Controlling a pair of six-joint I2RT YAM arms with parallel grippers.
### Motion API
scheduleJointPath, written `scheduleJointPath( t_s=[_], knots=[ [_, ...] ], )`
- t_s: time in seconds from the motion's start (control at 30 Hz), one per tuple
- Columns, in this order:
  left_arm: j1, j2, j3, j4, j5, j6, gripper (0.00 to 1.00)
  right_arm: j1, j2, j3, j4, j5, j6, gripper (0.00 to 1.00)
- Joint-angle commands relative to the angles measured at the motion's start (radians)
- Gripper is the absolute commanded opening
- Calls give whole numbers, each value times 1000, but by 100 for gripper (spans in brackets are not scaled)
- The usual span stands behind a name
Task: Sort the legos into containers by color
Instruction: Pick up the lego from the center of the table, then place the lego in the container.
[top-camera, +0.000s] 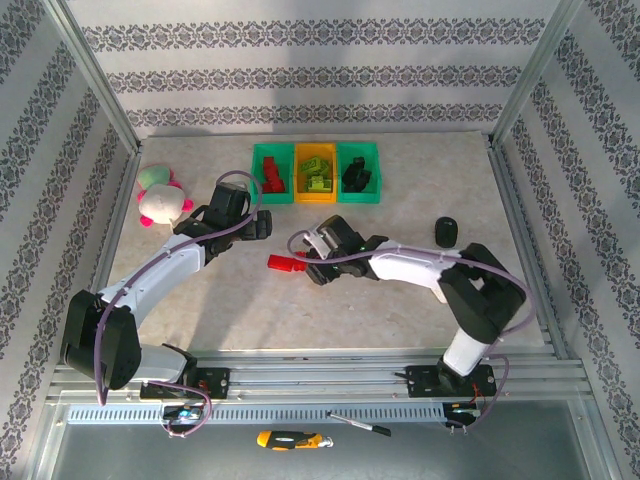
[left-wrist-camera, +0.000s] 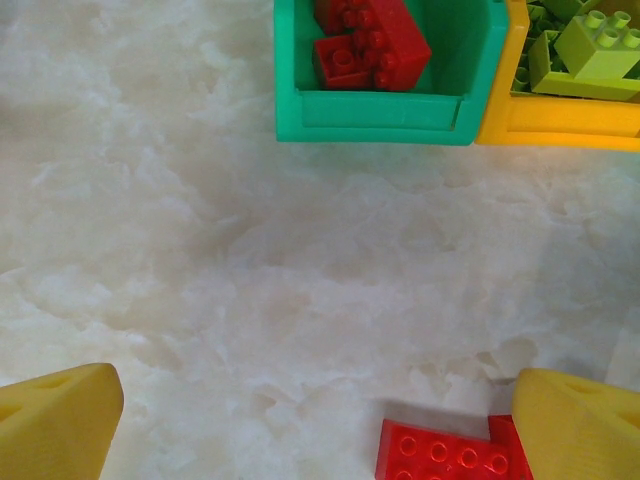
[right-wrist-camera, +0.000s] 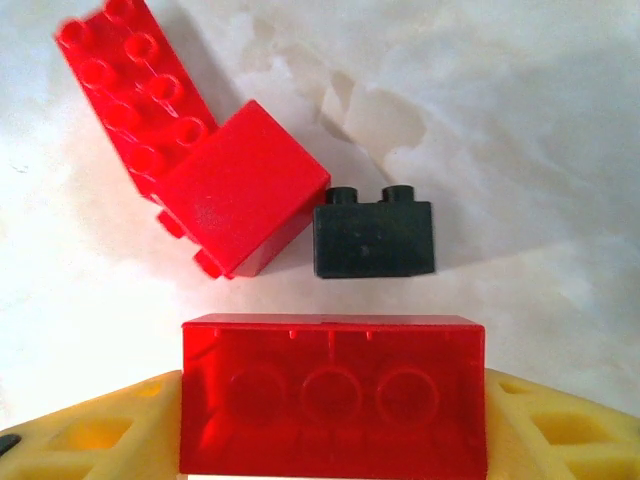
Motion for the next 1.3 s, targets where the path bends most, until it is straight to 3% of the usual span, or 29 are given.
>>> scheduleJointPath(
  t_s=[0.0,0.2,0.63,1.0,1.13,1.27],
  knots=[
    [14,-36,-23,-29,0,-3,99,11,-111,-15,-19,15,15,59],
    [14,-95,-96,-38,14,-47,99,-28,-90,126,24,12,23,60],
    [10,-231,-247,-75,26,-83,99,-137,488,843,32,-8,108,61],
    [6,-232,-248,-81,50,-77,99,-182,865,1401,-126,-91,142,66],
    [1,-225,-255,-60,64,-72,99,-183,901,1514,-187,-88,135,76],
    [-22,-206,-267,1,90,-43,99,-183,812,1437,-177,-77,125,84]
  ],
)
